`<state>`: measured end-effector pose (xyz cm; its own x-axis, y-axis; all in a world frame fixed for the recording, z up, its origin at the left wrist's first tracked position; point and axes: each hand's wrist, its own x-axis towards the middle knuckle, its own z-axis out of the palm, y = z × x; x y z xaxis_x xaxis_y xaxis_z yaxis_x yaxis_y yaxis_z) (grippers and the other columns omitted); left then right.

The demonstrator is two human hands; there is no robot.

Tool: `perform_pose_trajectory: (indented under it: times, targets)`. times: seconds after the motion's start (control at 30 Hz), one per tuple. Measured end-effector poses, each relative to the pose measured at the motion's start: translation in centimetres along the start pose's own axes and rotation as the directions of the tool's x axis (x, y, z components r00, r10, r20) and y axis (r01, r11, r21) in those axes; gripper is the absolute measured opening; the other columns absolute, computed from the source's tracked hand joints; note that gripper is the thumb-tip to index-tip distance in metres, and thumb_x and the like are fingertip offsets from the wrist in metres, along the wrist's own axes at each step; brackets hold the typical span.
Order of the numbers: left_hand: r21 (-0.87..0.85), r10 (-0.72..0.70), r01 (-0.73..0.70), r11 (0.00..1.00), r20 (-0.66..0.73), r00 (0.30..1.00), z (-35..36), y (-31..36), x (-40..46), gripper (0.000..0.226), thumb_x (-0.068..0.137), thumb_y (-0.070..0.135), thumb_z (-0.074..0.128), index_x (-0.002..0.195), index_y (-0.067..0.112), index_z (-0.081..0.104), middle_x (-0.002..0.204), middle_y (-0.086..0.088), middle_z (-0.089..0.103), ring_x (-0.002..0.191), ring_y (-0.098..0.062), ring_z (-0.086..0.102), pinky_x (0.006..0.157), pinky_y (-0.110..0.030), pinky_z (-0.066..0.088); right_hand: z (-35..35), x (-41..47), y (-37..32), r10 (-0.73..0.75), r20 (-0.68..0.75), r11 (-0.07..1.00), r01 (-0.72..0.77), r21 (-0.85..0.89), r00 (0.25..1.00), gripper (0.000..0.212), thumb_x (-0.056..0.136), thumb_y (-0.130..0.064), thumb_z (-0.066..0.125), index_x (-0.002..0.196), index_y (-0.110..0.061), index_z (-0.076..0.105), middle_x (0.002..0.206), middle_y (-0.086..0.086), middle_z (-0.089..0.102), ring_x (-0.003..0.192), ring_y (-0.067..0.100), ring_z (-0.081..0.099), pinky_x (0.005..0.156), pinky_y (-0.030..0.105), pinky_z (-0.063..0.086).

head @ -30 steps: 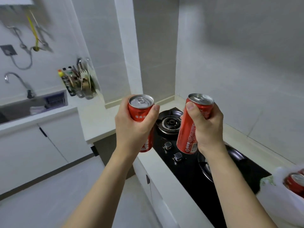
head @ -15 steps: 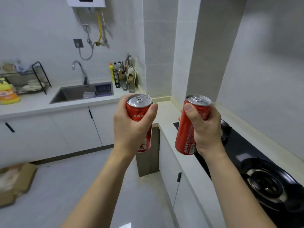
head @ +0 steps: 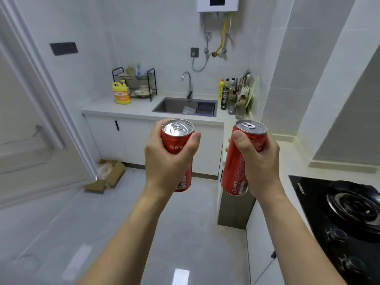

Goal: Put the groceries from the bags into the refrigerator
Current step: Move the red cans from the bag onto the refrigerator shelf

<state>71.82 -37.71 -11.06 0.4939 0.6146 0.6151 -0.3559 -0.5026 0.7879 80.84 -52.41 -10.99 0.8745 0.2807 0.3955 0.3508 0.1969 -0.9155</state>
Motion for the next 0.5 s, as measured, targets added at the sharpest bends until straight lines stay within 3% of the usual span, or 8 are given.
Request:
perform_pose_trajectory:
  times: [0.17, 0.33, 0.5]
  targets:
    - [0.103, 0.004, 0.013, 0.995, -0.161, 0.987, -3.7, 0.4, -0.1, 0.049, 0.072, 0.051, 0.072, 0.103, 0.015, 0.060, 0.087, 0.010, 0.067, 0.080, -0.007, 0.067, 0.067, -0.017, 0.052, 3.9, 0.3, -0.1, -0.029, 0.166, 0.998, 0.018, 0.068, 0.986, 0.027, 0.066, -0.061, 0.068, 0.087, -0.046, 0.063, 0.094, 0.005, 0.069, 0.089, 0.031, 0.068, 0.082, 0.053, 0.058]
    - [0.207, 0.037, 0.027, 0.978, -0.296, 0.954, -8.1, 1.3, -1.4, 0.049, 0.072, 0.048, 0.073, 0.104, 0.012, 0.060, 0.086, 0.009, 0.067, 0.078, -0.010, 0.067, 0.065, -0.018, 0.052, 8.0, -0.7, -0.1, -0.042, 0.330, 0.990, -0.006, 0.141, 0.943, 0.035, 0.066, -0.061, 0.068, 0.094, -0.040, 0.059, 0.096, 0.005, 0.069, 0.091, 0.030, 0.068, 0.081, 0.053, 0.058]
    - [0.300, 0.079, 0.061, 0.952, -0.430, 0.899, -12.8, 2.6, -3.6, 0.045, 0.072, 0.043, 0.073, 0.101, 0.011, 0.061, 0.084, 0.010, 0.067, 0.076, -0.006, 0.066, 0.065, -0.011, 0.048, 12.6, -2.9, -0.4, -0.051, 0.477, 0.973, -0.064, 0.222, 0.878, 0.027, 0.066, -0.059, 0.071, 0.087, -0.045, 0.063, 0.094, 0.007, 0.070, 0.087, 0.031, 0.070, 0.078, 0.055, 0.058]
